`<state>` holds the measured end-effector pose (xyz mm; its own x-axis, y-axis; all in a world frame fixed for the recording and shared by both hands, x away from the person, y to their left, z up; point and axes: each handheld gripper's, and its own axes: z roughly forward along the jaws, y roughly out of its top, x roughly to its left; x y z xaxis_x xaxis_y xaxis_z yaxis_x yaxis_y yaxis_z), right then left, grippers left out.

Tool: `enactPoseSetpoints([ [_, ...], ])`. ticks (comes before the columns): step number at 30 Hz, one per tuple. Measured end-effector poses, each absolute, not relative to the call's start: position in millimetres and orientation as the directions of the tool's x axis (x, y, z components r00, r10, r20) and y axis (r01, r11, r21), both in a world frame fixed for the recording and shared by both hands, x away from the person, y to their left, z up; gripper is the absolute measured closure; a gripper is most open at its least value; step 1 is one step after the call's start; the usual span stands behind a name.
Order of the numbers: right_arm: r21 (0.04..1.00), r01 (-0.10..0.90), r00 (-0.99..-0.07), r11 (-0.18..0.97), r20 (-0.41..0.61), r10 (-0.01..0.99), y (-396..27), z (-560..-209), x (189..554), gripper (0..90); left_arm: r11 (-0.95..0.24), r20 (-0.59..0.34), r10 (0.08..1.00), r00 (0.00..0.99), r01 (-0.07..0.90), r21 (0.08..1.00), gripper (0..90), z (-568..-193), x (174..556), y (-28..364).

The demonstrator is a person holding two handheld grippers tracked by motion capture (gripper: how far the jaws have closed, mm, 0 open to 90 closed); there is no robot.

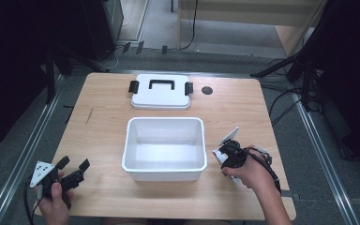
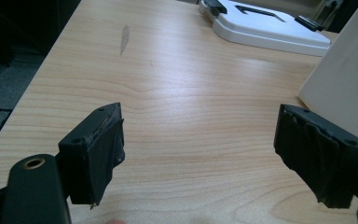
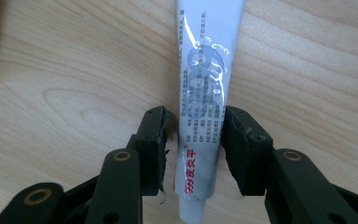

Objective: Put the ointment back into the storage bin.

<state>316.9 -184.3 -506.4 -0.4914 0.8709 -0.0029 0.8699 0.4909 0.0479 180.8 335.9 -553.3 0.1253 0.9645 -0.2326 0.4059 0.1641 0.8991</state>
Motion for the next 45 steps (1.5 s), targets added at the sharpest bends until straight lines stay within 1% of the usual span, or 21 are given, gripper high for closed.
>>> enactPoseSetpoints([
  [4, 0.055, 0.868, -0.494, 0.494, -0.005, 0.869, -183.1, -506.4, 319.3, 64.9, 0.164, -0.233, 0.964, 0.126, 0.406, 0.899, 16.7, -553.3, 180.8, 335.9],
  [5, 0.052, 0.870, -0.490, 0.490, -0.014, 0.872, -182.4, -506.2, 319.7, 69.5, 0.164, -0.233, 0.964, 0.126, 0.406, 0.899, 16.8, -553.3, 180.9, 335.9],
  [8, 0.051, 0.871, -0.488, 0.488, -0.014, 0.873, -182.9, -506.0, 320.6, 70.9, 0.164, -0.233, 0.964, 0.127, 0.406, 0.899, 16.8, -553.3, 181.0, 335.9],
  [16, 0.044, 0.873, -0.486, 0.486, -0.013, 0.874, -183.5, -503.1, 321.0, 71.4, 0.163, -0.233, 0.964, 0.127, 0.407, 0.899, 16.8, -553.3, 181.0, 335.9],
  [20, 0.053, 0.876, -0.479, 0.478, -0.006, 0.878, -185.5, -494.6, 322.8, 71.5, 0.162, -0.232, 0.965, 0.126, 0.408, 0.898, 16.8, -553.3, 181.2, 335.7],
  [26, 0.069, 0.880, -0.471, 0.469, 0.018, 0.882, -188.5, -477.4, 324.8, 71.5, 0.163, -0.233, 0.964, 0.127, 0.409, 0.898, 16.8, -553.2, 181.1, 335.7],
  [36, 0.098, 0.879, -0.471, 0.468, 0.008, 0.882, -190.7, -451.3, 328.5, 71.5, 0.162, -0.232, 0.964, 0.128, 0.409, 0.898, 16.8, -553.3, 181.3, 335.7],
  [45, 0.131, 0.875, -0.473, 0.466, 0.026, 0.881, -187.6, -421.2, 334.0, 71.6, 0.163, -0.233, 0.964, 0.128, 0.411, 0.897, 16.8, -553.3, 181.4, 335.7],
])
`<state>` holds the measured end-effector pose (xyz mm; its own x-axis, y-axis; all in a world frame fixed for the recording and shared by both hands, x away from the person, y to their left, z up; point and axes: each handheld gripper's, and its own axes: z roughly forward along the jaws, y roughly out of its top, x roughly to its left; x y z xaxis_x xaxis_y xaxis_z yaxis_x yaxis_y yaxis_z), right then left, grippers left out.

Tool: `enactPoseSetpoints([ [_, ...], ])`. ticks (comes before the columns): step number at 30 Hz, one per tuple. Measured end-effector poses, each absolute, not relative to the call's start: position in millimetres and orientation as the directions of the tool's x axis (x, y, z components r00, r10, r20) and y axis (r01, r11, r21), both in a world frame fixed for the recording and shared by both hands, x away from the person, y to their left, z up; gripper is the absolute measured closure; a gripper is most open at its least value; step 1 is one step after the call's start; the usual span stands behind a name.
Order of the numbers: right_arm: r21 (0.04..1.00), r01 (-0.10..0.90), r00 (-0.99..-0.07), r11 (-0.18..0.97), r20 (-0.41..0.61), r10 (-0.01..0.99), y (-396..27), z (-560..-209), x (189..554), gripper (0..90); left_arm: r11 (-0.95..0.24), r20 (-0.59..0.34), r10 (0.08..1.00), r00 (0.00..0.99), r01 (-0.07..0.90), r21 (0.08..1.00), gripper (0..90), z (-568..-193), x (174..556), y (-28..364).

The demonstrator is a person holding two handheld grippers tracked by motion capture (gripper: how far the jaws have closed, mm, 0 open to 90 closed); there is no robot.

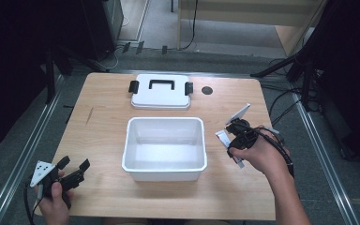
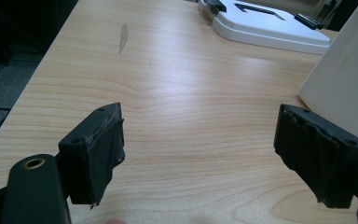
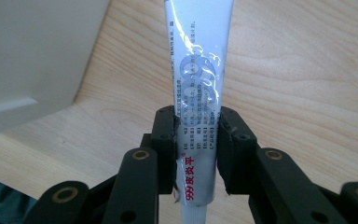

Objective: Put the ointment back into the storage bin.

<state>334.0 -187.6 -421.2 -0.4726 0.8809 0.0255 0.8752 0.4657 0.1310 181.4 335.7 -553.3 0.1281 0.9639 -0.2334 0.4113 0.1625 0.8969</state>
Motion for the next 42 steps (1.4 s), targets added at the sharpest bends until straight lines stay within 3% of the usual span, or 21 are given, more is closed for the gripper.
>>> enactPoseSetpoints([
  [20, 0.163, 0.849, -0.511, 0.503, 0.012, 0.859, -161.3, -374.9, 341.6, 71.6, 0.164, -0.238, 0.962, 0.134, 0.415, 0.895, 16.7, -553.3, 182.0, 336.3],
  [42, 0.169, 0.796, -0.594, 0.581, 0.034, 0.804, -94.1, -362.5, 347.4, 71.6, 0.165, -0.241, 0.961, 0.136, 0.419, 0.893, 16.7, -553.4, 182.9, 336.2],
])
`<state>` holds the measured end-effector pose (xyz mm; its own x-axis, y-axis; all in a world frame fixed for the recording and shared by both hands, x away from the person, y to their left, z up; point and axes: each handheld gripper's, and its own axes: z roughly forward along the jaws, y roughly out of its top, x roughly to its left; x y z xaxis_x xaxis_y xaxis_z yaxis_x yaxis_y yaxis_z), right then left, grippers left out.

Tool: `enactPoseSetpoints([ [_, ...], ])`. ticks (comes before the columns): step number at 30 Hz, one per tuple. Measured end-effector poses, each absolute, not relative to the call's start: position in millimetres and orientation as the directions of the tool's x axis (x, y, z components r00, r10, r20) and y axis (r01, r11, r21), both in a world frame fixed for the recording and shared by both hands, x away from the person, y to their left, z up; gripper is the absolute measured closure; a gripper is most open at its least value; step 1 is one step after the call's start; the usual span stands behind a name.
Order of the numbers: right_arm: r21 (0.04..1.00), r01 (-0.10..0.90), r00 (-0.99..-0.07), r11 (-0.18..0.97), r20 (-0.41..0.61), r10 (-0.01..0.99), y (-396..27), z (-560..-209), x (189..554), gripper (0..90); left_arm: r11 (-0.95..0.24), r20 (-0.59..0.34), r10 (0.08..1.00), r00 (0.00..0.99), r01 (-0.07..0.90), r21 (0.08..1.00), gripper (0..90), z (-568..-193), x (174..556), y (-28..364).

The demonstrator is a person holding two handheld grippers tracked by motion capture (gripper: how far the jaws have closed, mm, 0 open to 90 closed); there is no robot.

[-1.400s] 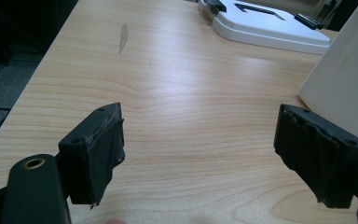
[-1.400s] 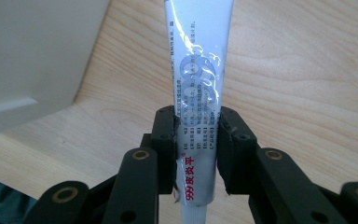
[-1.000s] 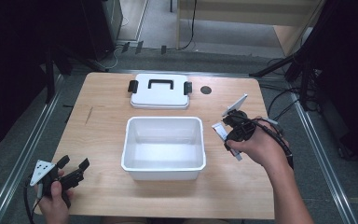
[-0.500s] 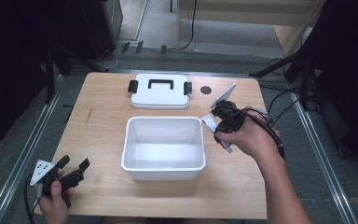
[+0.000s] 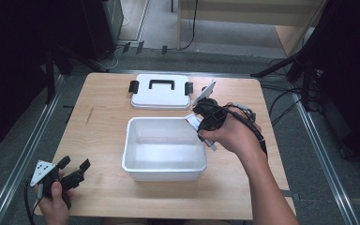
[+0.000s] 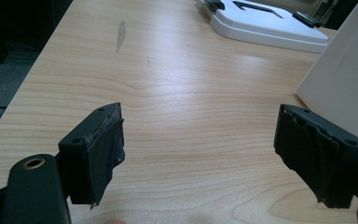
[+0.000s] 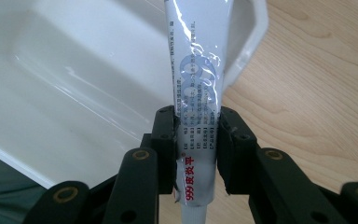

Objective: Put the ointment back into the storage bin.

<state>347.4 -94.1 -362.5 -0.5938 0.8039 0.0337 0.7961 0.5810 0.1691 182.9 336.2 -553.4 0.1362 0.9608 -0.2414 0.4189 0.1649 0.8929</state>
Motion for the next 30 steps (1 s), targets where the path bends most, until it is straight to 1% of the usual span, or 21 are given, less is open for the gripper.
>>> enactPoseSetpoints([
  [17, 0.165, 0.770, -0.632, 0.616, 0.063, 0.772, -61.8, -375.1, 347.9, 71.6, 0.164, -0.242, 0.960, 0.139, 0.423, 0.891, 16.7, -553.4, 183.4, 336.2],
  [22, 0.151, 0.765, -0.640, 0.627, 0.066, 0.765, -52.5, -383.7, 348.2, 71.6, 0.164, -0.244, 0.960, 0.141, 0.424, 0.891, 16.7, -553.3, 183.4, 336.4],
  [30, 0.124, 0.765, -0.642, 0.632, 0.067, 0.764, -50.2, -403.5, 350.9, 71.6, 0.163, -0.244, 0.960, 0.141, 0.426, 0.890, 16.7, -553.3, 183.4, 336.7],
])
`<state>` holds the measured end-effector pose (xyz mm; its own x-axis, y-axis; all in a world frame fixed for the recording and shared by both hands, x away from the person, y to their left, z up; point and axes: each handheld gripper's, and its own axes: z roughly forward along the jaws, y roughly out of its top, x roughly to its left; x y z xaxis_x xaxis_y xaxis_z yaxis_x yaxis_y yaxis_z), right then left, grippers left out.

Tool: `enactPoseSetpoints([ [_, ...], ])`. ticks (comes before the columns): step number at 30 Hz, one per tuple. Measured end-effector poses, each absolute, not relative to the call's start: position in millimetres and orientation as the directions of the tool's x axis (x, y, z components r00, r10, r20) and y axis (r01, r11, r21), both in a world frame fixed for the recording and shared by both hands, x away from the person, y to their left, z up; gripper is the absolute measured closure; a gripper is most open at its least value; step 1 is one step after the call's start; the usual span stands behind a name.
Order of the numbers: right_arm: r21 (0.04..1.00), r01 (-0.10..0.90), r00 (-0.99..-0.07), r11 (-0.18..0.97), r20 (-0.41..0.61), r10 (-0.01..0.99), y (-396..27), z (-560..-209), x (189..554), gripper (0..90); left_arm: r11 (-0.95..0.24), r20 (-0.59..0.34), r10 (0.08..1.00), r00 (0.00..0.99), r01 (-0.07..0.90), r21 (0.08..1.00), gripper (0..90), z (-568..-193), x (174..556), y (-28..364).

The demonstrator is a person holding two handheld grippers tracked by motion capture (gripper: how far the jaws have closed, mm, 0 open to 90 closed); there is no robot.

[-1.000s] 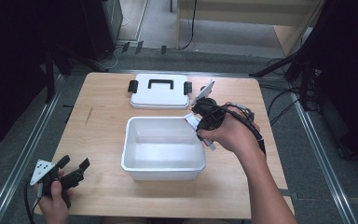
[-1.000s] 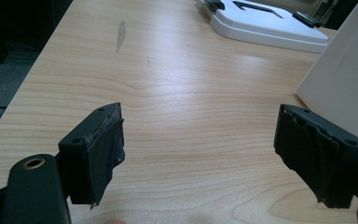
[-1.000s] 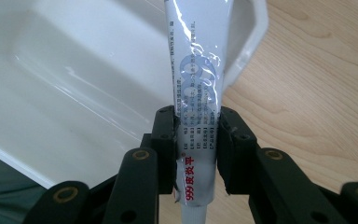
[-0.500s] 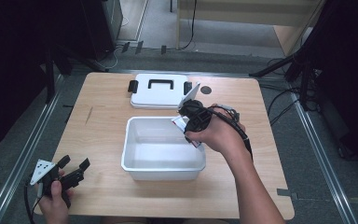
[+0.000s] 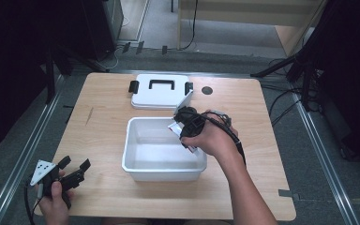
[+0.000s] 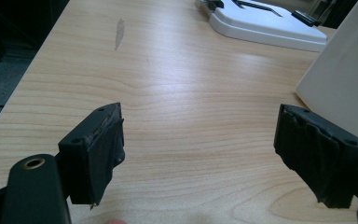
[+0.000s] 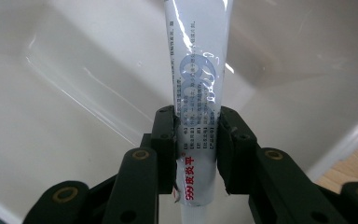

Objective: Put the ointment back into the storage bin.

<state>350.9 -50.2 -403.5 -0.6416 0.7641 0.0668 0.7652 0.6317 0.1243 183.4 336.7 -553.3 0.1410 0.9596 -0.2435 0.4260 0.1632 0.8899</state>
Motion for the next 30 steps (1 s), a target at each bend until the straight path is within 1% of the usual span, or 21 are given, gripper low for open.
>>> enactPoseSetpoints([
  [6, 0.121, 0.758, -0.650, 0.641, 0.062, 0.757, -51.1, -413.7, 351.9, 71.7, 0.163, -0.243, 0.960, 0.142, 0.426, 0.890, 16.7, -553.4, 183.5, 336.7],
  [17, 0.111, 0.714, -0.696, 0.691, 0.004, 0.718, -42.1, -433.8, 348.5, 71.6, 0.163, -0.244, 0.959, 0.142, 0.426, 0.890, 16.7, -553.4, 183.6, 336.6],
  [22, 0.114, 0.687, -0.722, 0.717, -0.001, 0.692, -38.6, -440.3, 347.9, 71.5, 0.164, -0.245, 0.959, 0.142, 0.427, 0.889, 16.8, -553.4, 183.6, 336.8],
  [30, 0.089, 0.665, -0.744, 0.742, -0.004, 0.668, -34.1, -452.8, 348.3, 71.4, 0.166, -0.248, 0.958, 0.142, 0.428, 0.888, 16.7, -553.4, 183.9, 336.9],
])
